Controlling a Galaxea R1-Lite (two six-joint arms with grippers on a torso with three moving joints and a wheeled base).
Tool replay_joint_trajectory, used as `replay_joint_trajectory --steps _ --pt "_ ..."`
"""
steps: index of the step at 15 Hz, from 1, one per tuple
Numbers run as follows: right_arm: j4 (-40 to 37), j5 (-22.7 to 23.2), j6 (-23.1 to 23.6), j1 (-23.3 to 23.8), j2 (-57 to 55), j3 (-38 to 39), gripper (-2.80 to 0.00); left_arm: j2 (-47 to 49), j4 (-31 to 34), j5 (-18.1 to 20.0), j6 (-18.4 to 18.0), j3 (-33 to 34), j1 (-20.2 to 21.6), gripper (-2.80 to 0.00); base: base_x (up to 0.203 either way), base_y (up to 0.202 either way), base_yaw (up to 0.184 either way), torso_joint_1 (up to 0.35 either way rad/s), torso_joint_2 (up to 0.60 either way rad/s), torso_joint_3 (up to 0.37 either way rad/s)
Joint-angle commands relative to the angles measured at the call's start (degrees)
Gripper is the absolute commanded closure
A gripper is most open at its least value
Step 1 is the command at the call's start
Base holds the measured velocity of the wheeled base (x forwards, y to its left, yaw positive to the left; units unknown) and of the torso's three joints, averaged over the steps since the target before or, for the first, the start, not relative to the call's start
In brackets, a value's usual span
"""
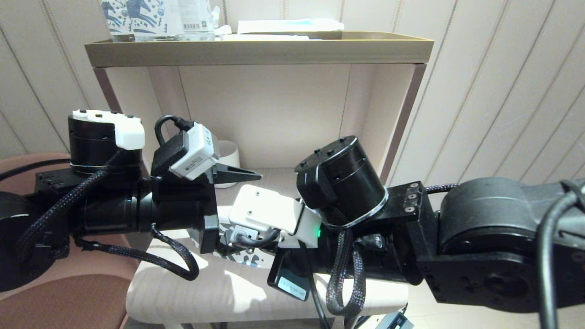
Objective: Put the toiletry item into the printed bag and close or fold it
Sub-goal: Hand it to the other hand
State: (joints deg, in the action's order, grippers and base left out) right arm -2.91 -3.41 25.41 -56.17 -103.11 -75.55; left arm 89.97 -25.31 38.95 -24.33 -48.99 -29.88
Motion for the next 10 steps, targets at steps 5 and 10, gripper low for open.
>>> replay_joint_trajectory --steps 5,10 --pt "-0.1 1.0 -0.2 0.4 -0.1 0.0 0.00 -0.8 -0.3 0.1 -2.2 2.2 0.0 -2.80 0.000 0.000 0.000 0.000 0.00 0.000" --pt "-0.1 1.1 -0.3 0.4 -0.2 0.0 0.00 -3.8 0.6 0.4 -2.4 2.4 0.0 -2.80 0.000 0.000 0.000 0.000 0.00 0.000"
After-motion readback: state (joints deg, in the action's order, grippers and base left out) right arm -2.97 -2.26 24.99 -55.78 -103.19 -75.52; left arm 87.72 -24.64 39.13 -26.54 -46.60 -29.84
